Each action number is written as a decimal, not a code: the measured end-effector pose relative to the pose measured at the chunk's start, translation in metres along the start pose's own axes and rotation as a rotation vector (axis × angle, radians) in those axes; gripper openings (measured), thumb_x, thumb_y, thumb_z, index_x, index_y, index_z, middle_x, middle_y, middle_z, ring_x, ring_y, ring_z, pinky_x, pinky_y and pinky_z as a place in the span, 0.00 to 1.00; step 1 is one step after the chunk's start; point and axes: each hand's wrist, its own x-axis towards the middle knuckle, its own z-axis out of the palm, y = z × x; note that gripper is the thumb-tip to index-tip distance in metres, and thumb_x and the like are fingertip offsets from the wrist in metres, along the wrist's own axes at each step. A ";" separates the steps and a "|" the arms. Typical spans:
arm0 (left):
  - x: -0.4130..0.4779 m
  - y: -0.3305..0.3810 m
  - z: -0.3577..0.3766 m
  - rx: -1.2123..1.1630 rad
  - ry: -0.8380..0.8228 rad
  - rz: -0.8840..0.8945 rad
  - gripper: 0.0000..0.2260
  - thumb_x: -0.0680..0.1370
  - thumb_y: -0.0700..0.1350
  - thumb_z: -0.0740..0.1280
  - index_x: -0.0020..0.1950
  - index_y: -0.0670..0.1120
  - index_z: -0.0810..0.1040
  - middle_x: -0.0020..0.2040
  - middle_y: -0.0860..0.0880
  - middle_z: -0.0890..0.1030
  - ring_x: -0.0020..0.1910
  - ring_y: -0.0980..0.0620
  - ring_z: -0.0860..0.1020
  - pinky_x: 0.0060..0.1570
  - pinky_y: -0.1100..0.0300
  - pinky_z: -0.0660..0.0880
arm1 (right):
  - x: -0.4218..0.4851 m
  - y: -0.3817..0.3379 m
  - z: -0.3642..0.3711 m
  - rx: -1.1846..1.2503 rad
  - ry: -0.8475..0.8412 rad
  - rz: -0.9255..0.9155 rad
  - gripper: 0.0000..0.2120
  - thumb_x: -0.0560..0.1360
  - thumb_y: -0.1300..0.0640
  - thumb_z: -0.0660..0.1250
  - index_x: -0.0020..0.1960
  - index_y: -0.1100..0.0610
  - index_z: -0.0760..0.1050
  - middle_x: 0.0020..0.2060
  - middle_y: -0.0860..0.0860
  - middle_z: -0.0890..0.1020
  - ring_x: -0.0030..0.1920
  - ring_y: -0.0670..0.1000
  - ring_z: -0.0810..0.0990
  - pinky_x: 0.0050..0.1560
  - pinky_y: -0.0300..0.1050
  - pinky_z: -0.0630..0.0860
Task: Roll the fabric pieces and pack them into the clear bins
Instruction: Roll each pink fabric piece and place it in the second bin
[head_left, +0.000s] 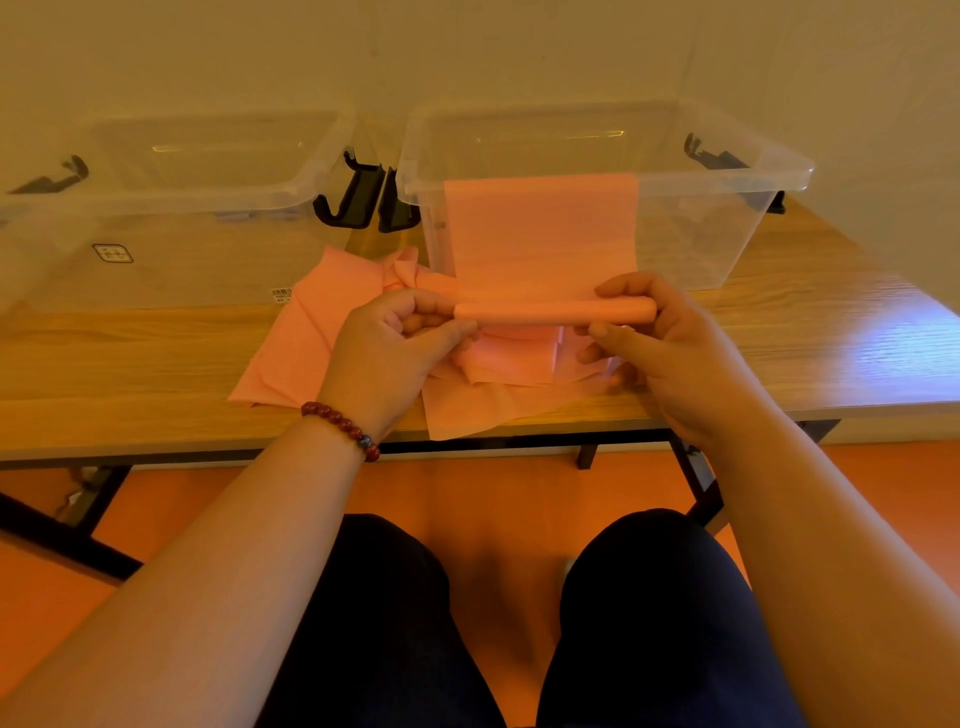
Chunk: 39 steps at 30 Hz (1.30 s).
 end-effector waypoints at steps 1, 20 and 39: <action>0.000 0.000 0.000 -0.002 -0.002 0.001 0.05 0.72 0.39 0.73 0.43 0.48 0.80 0.35 0.55 0.84 0.39 0.58 0.83 0.38 0.69 0.76 | 0.000 0.000 0.000 -0.009 -0.007 -0.001 0.12 0.77 0.62 0.67 0.56 0.49 0.73 0.46 0.54 0.84 0.43 0.49 0.84 0.36 0.43 0.76; 0.001 -0.001 -0.002 -0.071 -0.060 -0.018 0.11 0.75 0.37 0.69 0.51 0.53 0.79 0.38 0.52 0.85 0.41 0.54 0.83 0.42 0.63 0.79 | 0.002 0.002 -0.002 0.078 0.026 0.008 0.07 0.78 0.62 0.66 0.54 0.53 0.76 0.39 0.48 0.84 0.40 0.50 0.82 0.42 0.52 0.77; -0.001 0.002 -0.002 -0.061 -0.116 -0.037 0.08 0.74 0.37 0.69 0.47 0.49 0.81 0.33 0.53 0.83 0.34 0.58 0.81 0.36 0.68 0.77 | 0.003 0.003 0.001 0.124 0.078 0.024 0.03 0.77 0.58 0.67 0.47 0.57 0.79 0.33 0.50 0.83 0.35 0.48 0.82 0.36 0.45 0.78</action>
